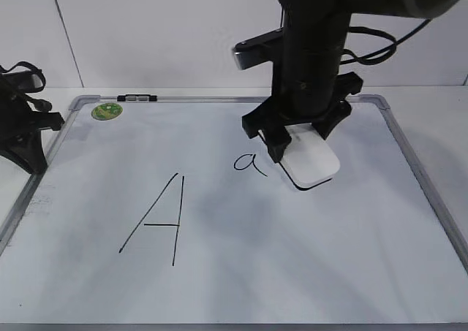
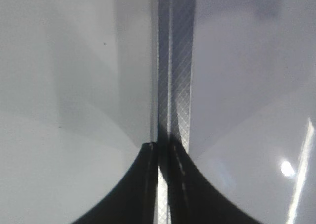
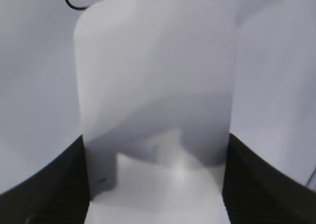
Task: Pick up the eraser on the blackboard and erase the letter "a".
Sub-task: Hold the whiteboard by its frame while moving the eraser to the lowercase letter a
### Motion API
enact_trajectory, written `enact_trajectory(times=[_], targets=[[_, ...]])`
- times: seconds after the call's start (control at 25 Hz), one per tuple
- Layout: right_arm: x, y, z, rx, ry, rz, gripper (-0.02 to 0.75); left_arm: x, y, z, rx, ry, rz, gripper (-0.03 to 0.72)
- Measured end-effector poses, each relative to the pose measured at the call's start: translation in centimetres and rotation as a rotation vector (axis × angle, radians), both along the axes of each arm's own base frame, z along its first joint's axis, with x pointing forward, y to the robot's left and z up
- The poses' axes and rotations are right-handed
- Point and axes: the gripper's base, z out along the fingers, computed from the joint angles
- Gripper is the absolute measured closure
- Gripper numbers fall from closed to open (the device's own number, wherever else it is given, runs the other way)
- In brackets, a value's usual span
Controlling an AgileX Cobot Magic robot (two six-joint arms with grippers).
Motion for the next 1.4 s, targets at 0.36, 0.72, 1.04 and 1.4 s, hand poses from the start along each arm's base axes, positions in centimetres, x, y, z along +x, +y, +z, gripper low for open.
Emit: enact_trajectory(times=[0.36,0.72,1.04,1.4], targets=[[2.9,2.3,-3.0,0.029,0.047,0.083,0.209,0.0,0.0,0.0,-0.004,0.002,0.003,0.659],[6.0,0.4,-3.9,0.106,0.064,0.012,0.209,0.0,0.1,0.0,-0.007,0.004,0.007,0.659],[6.8,-1.2,-3.8,0.115,0.063,-0.005,0.209,0.0,0.1,0.0,-0.007,0.004,0.007,0.659],[6.7,-0.9,-3.7,0.148,0.079,0.001,0.209,0.0,0.1,0.0,-0.007,0.004,0.007,0.659]])
